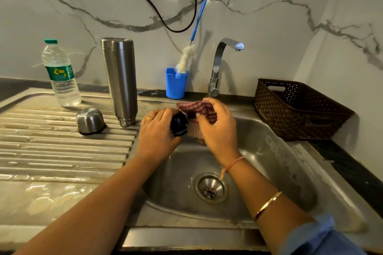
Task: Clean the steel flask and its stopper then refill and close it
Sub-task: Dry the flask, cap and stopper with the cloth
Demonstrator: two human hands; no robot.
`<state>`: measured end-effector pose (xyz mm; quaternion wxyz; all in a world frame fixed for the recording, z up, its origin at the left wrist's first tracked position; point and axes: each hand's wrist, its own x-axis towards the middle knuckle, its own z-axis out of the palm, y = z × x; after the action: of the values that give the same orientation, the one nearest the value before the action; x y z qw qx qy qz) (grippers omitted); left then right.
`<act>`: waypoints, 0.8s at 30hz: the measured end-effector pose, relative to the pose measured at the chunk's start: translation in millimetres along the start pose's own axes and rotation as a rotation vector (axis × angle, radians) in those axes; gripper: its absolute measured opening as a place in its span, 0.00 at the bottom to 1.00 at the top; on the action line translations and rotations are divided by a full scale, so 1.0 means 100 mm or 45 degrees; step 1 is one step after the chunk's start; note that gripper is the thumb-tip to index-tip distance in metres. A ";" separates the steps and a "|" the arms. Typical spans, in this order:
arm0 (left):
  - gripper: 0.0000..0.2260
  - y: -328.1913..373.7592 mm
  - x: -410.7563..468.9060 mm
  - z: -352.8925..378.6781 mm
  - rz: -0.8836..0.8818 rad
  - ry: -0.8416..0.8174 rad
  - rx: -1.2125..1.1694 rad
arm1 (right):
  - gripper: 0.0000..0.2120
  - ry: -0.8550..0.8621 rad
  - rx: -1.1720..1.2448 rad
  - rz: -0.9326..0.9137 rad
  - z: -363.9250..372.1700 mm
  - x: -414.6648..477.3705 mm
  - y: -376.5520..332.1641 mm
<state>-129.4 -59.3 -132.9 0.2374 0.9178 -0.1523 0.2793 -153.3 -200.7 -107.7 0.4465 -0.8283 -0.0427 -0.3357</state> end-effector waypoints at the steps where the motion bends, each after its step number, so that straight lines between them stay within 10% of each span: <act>1: 0.25 0.01 0.00 -0.01 -0.017 0.004 0.005 | 0.19 -0.084 -0.020 -0.013 0.03 -0.05 -0.04; 6: 0.19 0.03 0.00 -0.04 -0.056 0.030 -0.122 | 0.28 -0.574 -0.312 -0.027 0.30 -0.34 -0.26; 15: 0.26 0.16 -0.06 0.00 0.159 0.008 -0.323 | 0.16 -0.286 0.295 0.607 0.05 0.02 -0.10; 20: 0.18 0.15 -0.04 -0.01 -0.204 -0.036 -0.603 | 0.25 -0.552 -0.601 0.008 0.21 -0.30 -0.31; 24: 0.20 0.08 -0.05 0.00 -0.112 -0.039 -0.710 | 0.24 -0.481 -0.408 0.014 0.16 -0.21 -0.28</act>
<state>-136.6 -65.1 -133.2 0.4905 0.8269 -0.1866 0.2022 -171.5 -166.9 -106.5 0.2952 -0.9369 -0.0671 -0.1751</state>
